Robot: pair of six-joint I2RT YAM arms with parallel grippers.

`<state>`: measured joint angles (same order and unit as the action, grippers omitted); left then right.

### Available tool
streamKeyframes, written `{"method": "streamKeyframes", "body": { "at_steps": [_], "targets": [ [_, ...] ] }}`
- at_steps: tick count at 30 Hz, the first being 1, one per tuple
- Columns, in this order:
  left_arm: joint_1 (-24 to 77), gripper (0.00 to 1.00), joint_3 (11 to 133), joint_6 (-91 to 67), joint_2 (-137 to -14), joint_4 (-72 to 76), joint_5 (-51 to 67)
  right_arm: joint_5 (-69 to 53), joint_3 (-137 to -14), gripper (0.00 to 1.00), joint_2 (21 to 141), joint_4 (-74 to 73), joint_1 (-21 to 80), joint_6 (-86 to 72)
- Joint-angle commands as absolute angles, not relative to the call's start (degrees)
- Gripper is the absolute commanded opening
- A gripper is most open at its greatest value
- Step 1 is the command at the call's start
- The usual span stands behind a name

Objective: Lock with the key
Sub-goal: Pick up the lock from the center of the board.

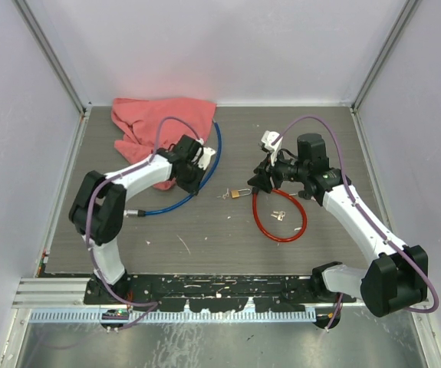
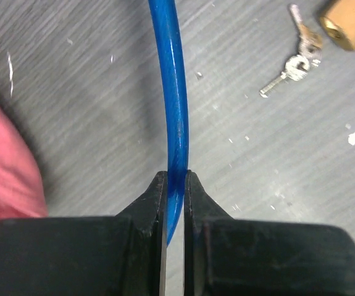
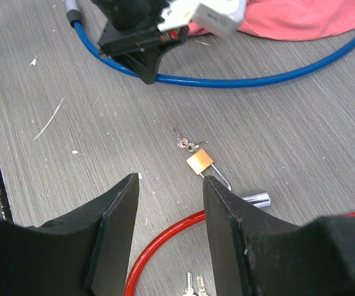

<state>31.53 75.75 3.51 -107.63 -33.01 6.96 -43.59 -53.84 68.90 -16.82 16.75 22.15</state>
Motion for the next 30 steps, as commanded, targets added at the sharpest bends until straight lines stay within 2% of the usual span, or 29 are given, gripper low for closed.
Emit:
{"method": "streamKeyframes", "body": {
  "at_steps": [1,12,20,30],
  "targets": [
    [31.5,0.0,72.0,-0.3,-97.0,-28.1,10.3,-45.5,-54.8,0.51,69.1,-15.6,16.5,22.2],
    [31.6,0.0,62.2,-4.6,-80.3,-21.4,19.1,-49.3,-53.4,0.51,68.6,-13.6,16.5,21.8],
    [31.6,0.0,60.0,-6.6,-73.2,-18.9,25.5,-52.5,-49.6,0.52,65.9,-9.0,16.5,23.6],
    [31.6,0.0,57.3,-11.0,-66.0,-14.0,30.5,-65.6,-43.9,0.56,64.4,-7.2,16.6,35.9]
  ]
}}
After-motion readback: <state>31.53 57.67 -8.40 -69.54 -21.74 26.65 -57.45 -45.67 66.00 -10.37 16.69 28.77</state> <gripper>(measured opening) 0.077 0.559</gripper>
